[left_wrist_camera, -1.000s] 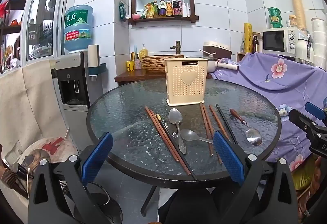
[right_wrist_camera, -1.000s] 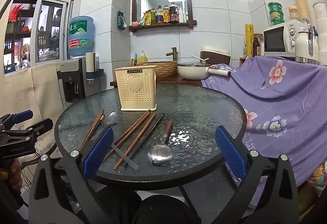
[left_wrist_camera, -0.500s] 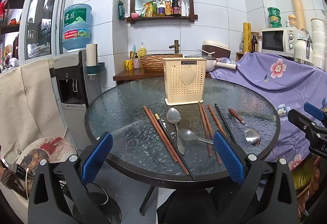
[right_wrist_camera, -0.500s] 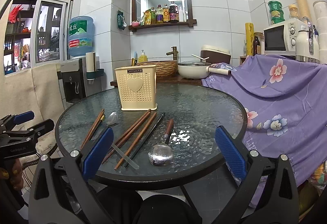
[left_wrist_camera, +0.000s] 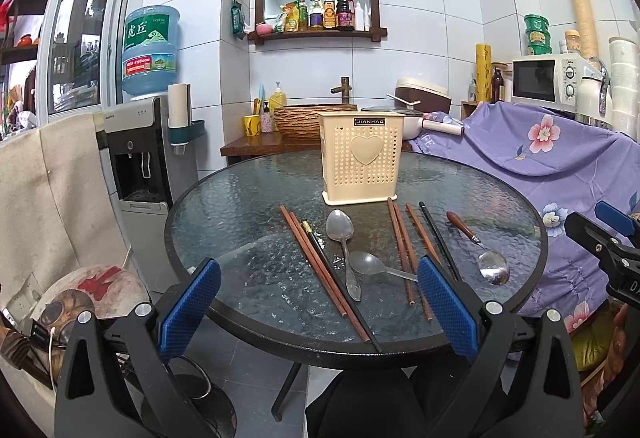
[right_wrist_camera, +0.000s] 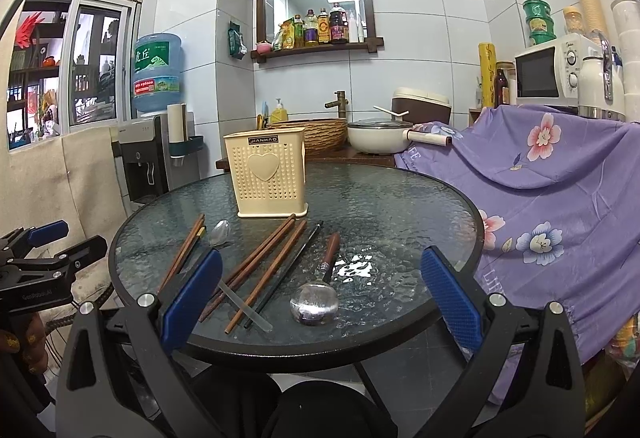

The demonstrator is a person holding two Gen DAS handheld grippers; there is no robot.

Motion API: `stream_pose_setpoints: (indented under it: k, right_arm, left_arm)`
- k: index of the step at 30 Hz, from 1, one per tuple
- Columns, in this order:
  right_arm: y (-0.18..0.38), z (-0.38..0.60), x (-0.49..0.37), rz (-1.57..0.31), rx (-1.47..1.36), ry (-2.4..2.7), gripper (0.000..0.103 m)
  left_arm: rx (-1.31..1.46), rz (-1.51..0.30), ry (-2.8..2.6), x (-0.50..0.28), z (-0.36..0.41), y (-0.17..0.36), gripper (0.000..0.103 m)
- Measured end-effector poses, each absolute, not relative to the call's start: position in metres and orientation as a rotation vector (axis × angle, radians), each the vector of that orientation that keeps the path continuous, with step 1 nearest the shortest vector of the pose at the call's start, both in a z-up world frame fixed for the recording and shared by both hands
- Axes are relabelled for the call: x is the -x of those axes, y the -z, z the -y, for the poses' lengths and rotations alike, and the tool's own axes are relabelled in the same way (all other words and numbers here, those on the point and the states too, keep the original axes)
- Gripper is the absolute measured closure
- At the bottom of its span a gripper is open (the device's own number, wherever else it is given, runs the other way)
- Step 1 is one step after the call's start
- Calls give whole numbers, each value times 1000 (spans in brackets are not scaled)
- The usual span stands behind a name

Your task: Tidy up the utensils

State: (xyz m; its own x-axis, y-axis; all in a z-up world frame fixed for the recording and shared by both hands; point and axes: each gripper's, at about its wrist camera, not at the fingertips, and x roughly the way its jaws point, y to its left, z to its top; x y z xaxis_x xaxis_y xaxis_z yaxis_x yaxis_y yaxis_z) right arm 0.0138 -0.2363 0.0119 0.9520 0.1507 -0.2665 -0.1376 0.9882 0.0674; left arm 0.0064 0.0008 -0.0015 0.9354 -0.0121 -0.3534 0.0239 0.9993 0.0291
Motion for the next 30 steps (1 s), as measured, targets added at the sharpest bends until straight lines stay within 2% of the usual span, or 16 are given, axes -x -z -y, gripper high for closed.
stream_pose_setpoints:
  k: [30]
  right_arm:
    - [-8, 236, -15, -280, -54, -146, 5]
  left_arm:
    - [-31, -367, 20, -4, -5, 4, 6]
